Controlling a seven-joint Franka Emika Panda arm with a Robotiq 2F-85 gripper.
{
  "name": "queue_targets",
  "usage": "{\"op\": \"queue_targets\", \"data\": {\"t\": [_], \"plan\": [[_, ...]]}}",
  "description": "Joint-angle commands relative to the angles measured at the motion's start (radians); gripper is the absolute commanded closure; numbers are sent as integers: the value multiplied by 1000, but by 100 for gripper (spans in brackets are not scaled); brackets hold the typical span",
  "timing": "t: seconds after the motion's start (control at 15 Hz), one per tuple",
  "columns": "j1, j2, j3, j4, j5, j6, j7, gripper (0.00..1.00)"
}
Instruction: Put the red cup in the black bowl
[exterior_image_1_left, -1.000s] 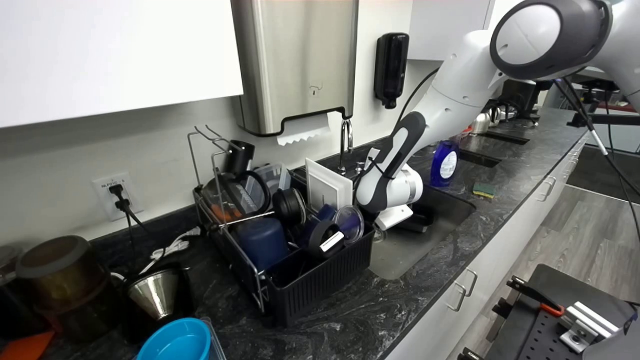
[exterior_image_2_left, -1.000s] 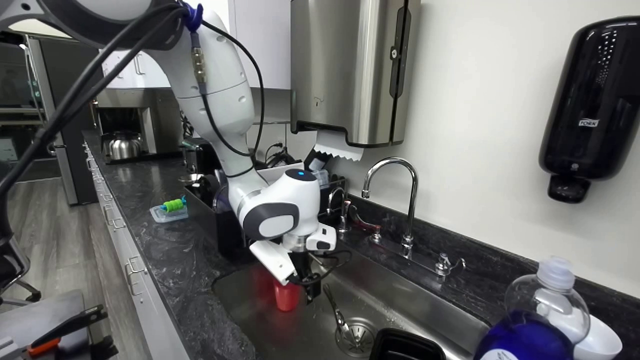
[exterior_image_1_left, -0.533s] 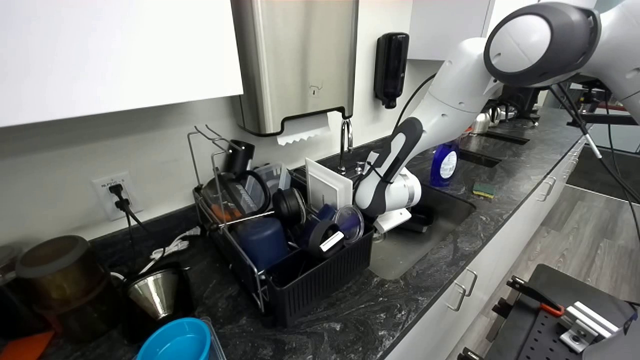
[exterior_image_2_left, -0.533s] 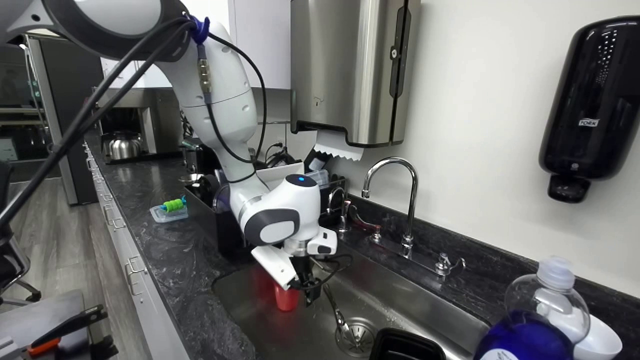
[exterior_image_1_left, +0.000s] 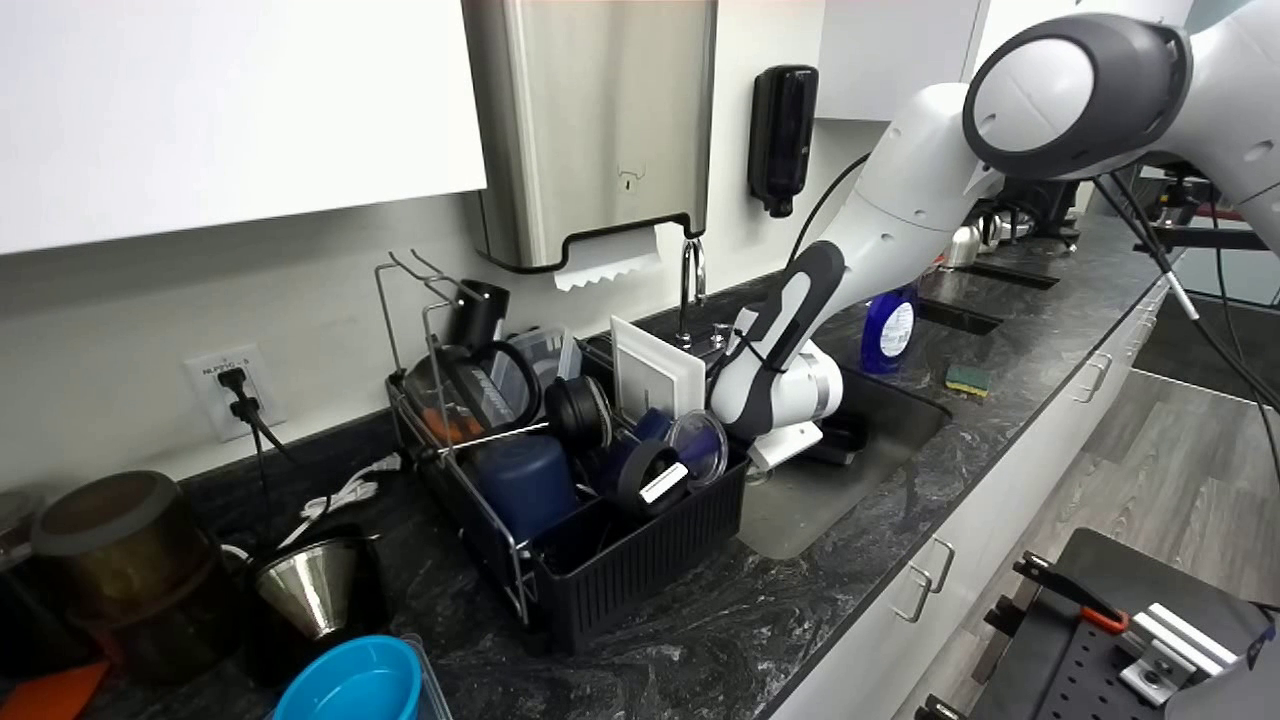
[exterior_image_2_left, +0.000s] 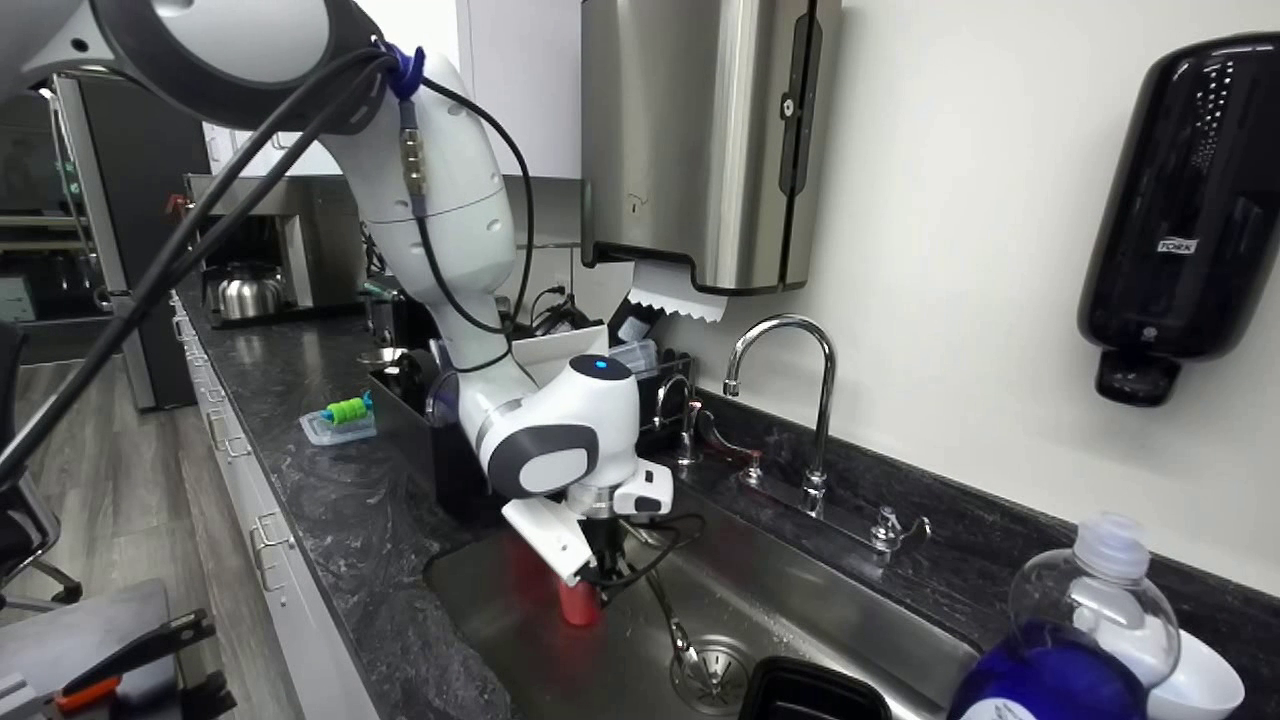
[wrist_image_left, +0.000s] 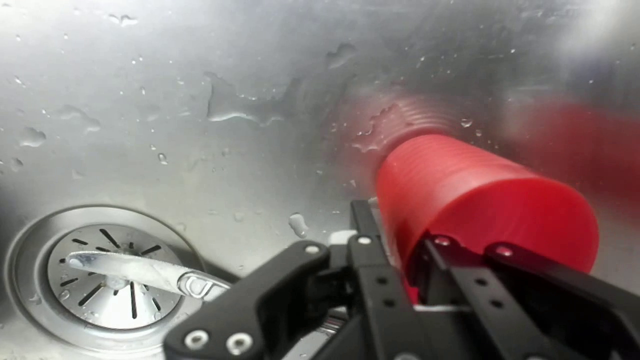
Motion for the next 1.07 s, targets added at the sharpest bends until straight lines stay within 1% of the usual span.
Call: {"op": "queue_targets", "data": {"t": [0.0, 0.47, 1.0], "plan": [[-24, 16, 21, 9, -28, 24, 16, 100], [-12, -59, 4, -31, -35, -13, 28, 99], [21, -167, -52, -103, -88, -39, 56, 99]]}}
